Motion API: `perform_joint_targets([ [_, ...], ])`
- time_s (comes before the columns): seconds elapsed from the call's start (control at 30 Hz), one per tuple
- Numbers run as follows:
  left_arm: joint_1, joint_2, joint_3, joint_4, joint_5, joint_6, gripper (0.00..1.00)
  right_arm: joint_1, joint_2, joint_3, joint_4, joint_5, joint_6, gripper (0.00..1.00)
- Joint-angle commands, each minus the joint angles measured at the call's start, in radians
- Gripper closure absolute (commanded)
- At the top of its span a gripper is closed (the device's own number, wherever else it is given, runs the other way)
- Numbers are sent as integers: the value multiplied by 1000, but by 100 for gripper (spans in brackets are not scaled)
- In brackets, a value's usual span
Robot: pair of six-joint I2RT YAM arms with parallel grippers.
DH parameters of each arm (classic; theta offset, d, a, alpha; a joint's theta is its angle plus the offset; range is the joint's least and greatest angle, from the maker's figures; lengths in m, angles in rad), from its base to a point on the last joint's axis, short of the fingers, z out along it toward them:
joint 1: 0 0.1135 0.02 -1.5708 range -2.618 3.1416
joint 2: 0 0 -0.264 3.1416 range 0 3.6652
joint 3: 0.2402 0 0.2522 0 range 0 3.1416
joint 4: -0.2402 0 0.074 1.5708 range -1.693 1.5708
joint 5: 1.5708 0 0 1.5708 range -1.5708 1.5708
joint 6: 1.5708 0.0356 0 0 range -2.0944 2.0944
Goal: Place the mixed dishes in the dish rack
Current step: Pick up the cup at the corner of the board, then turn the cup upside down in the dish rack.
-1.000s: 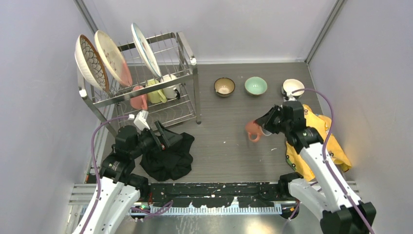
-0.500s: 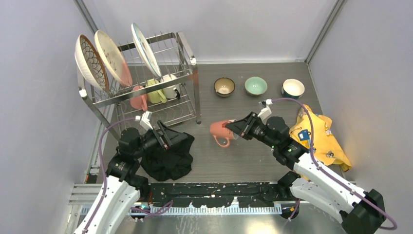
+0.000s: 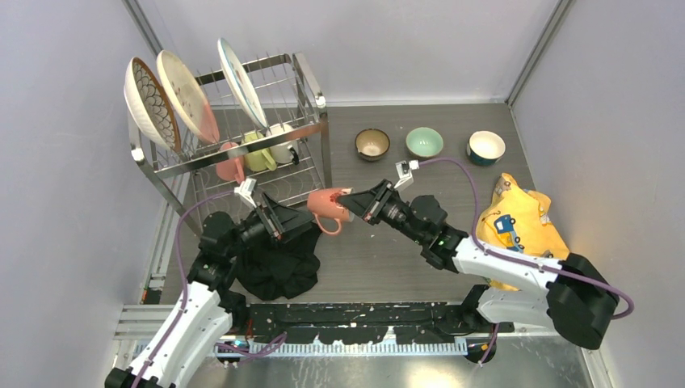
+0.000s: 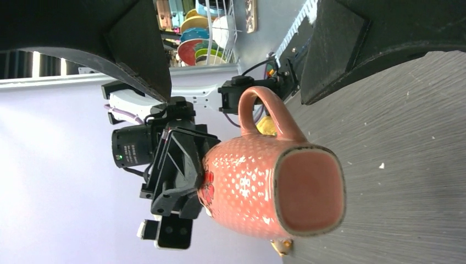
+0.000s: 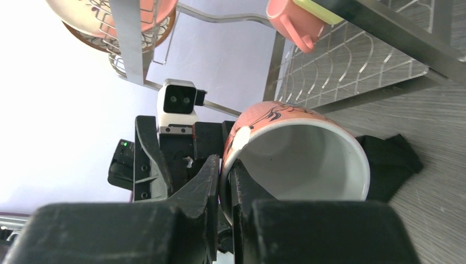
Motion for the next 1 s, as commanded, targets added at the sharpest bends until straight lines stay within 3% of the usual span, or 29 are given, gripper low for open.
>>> perform_joint_targets([
  [0.0, -2, -5, 2, 120, 32, -44, 12, 25, 39, 88, 326, 79, 44, 99],
  [0.3, -2, 11, -14, 156, 27, -83, 13, 70, 116, 126, 405, 104, 42, 99],
  [0.63, -3, 37, -25, 237, 38, -162, 25, 109, 226, 152, 495, 94, 90, 99],
  [0.83, -3, 58, -41, 269, 49, -181, 39, 119, 265, 165, 505, 101, 91, 99],
  [0.97, -3, 59, -61, 326, 35, -219, 59, 119, 281, 165, 513, 98, 93, 99],
])
